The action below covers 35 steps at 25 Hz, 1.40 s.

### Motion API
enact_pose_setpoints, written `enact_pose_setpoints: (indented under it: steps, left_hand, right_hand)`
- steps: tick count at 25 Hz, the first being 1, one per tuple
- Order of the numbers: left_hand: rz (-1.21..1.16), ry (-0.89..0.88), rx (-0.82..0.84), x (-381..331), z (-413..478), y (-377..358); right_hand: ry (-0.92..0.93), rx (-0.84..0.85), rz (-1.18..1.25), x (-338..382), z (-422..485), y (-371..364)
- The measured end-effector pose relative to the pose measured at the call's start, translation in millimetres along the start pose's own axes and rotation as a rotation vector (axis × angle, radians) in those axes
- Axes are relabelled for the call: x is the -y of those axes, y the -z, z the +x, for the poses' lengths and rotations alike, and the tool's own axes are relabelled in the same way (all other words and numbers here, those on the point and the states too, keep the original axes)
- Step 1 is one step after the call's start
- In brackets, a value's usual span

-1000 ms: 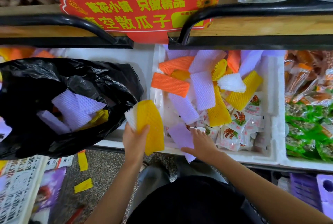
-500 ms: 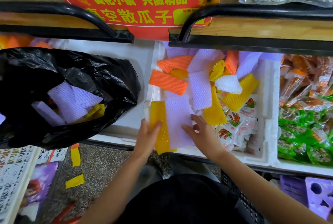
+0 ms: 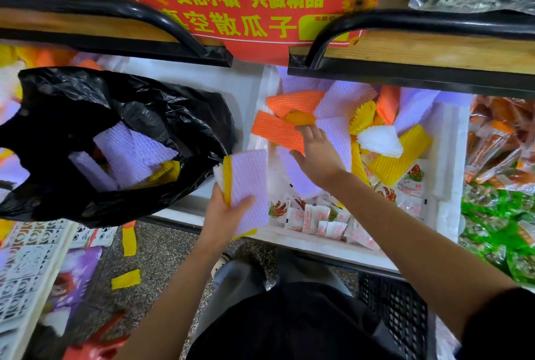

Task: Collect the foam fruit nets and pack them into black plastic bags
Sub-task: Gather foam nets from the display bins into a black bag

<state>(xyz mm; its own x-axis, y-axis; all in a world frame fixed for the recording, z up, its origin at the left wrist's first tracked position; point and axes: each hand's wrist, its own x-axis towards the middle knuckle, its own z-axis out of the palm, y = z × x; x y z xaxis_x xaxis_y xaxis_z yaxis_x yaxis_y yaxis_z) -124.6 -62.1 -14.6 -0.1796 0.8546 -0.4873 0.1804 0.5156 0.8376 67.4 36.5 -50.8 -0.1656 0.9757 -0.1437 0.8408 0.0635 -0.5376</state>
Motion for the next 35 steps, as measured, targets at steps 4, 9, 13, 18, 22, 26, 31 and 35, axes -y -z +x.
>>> enact_pose_setpoints:
  steps: [4, 9, 13, 18, 22, 26, 31, 35]
  left_hand:
    - [-0.034, 0.045, -0.034, 6.7, 0.0, 11.3]
    - [-0.167, 0.093, -0.108, 10.1, 4.9, 12.5]
    - [-0.34, 0.177, -0.06, 7.0, 7.5, -1.8]
    - [-0.323, 0.118, 0.04, 0.5, 4.9, -9.1]
    - [-0.282, 0.123, -0.09, 3.0, 11.8, 13.3]
    - [-0.264, 0.134, -0.136, 14.5, 11.5, 41.0]
    - [-0.257, 0.15, -0.196, 27.5, 4.4, 70.1]
    - [-0.288, 0.148, -0.147, 23.5, 1.8, 74.7]
  right_hand:
    - [-0.039, 0.113, -0.263, -4.2, 24.2, -19.3]
    - [0.047, -0.162, 0.065, 24.3, 5.2, 1.3]
    - [0.273, -0.134, 0.173, 50.0, -64.4, -7.7]
    - [0.318, 0.085, 0.306, 49.8, -103.3, -30.6]
    - [0.165, 0.022, 0.471, 34.4, -90.9, -28.9]
    - [-0.125, 0.213, 0.073, 9.4, -58.7, -57.4]
    - [-0.247, 0.321, -0.08, 16.5, -42.7, -96.9]
    - [-0.297, 0.275, -0.027, 9.9, -31.1, -87.1]
